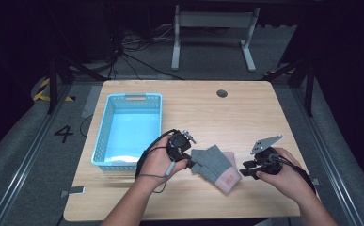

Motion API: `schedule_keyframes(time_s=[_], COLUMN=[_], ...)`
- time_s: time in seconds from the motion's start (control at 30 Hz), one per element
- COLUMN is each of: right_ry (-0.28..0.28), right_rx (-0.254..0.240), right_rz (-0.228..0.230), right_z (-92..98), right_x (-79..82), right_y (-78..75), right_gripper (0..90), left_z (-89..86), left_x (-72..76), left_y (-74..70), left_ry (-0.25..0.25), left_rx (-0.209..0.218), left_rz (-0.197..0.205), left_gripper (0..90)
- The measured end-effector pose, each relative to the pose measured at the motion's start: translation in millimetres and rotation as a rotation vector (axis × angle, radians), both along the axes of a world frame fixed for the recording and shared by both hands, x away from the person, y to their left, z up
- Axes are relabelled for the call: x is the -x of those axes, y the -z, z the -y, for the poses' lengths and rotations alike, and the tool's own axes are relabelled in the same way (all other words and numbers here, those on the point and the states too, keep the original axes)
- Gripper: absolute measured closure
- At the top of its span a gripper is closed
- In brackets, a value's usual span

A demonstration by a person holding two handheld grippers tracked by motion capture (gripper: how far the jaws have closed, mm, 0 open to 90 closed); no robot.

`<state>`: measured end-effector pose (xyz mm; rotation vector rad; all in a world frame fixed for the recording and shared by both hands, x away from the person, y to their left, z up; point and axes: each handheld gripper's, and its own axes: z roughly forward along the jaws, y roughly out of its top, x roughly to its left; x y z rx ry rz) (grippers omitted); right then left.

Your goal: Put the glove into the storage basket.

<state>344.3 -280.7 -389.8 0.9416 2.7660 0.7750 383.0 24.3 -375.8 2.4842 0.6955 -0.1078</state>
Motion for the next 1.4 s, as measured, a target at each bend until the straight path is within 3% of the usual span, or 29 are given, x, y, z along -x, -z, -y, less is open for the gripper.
schedule_keyframes(time_s=[0.33, 0.67, 0.73, 1.03, 1.4], right_ry=[0.003, -0.001, -0.005, -0.014, -0.031], right_rx=[0.032, 0.051, 0.057, 0.073, 0.079], right_rz=[-0.039, -0.047, -0.056, -0.061, -0.067], right_z=[5.0, 4.6, 4.3, -1.3, -10.4], right_x=[6.5, 11.7, 12.6, 13.6, 12.7], right_y=[10.8, 20.9, 24.2, 33.8, 40.8], right_gripper=[64.5, 63.2, 63.1, 63.0, 64.2], left_z=[12.1, 25.5, 28.0, 33.1, 36.1], left_x=[-12.3, -25.1, -28.5, -33.7, -37.0], left_y=[15.8, 36.5, 42.0, 51.9, 56.6], left_ry=[-0.031, -0.028, -0.017, 0.006, 0.053], left_rx=[-0.004, -0.053, -0.077, -0.109, -0.127], left_rz=[0.006, 0.006, 0.009, 0.015, 0.015], left_gripper=[65.6, 61.8, 60.3, 58.8, 58.8])
